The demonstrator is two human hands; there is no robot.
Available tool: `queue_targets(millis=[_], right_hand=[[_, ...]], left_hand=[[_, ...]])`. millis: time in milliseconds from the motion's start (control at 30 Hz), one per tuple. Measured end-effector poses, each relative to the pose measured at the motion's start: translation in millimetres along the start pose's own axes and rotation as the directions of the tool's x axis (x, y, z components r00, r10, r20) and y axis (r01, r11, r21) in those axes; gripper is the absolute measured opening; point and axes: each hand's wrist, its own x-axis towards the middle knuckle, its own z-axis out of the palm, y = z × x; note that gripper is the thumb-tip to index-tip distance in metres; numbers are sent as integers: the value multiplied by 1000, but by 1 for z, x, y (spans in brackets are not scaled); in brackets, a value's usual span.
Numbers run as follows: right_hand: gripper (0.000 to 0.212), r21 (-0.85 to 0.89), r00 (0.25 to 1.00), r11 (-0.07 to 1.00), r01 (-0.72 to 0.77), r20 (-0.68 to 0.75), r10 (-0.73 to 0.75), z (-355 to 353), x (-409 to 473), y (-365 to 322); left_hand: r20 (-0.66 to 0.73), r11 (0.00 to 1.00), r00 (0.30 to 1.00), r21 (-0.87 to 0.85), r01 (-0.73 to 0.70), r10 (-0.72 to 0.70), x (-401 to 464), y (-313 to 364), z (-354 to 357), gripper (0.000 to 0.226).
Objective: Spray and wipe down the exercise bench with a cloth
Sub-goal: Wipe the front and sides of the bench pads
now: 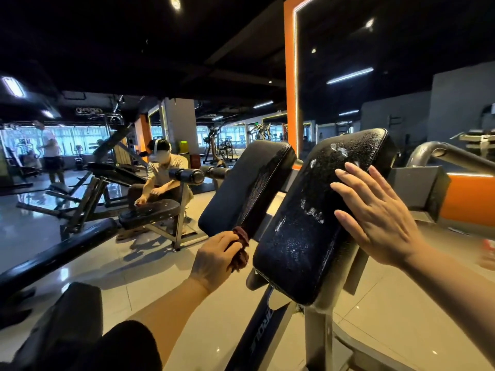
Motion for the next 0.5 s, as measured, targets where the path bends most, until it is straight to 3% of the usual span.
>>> queue_targets(millis=[133, 200, 333, 433, 500], right_hand=[[59, -4, 1000, 1000, 5, 12, -5, -3, 0, 0], [60, -5, 1000, 1000, 5, 18, -5, -4, 1, 0], [59, -8, 1000, 1000, 6, 21, -6, -5, 0, -1], [58, -1, 1000, 1000, 1, 20, -1, -5, 0, -1], [57, 3, 1000, 1000, -1, 14, 1, -4, 0, -1]], left_hand=[[-57, 989, 993, -116, 94, -101, 36, -5, -14, 62], [-64, 975, 973, -52, 217, -220, 73, 0, -20, 60], [57, 910, 908, 13, 415, -415, 101, 16, -4, 65], [128, 944, 935, 58, 326, -331, 78, 19, 15, 86], [139, 991, 985, 105, 83, -97, 59, 14, 13, 76]])
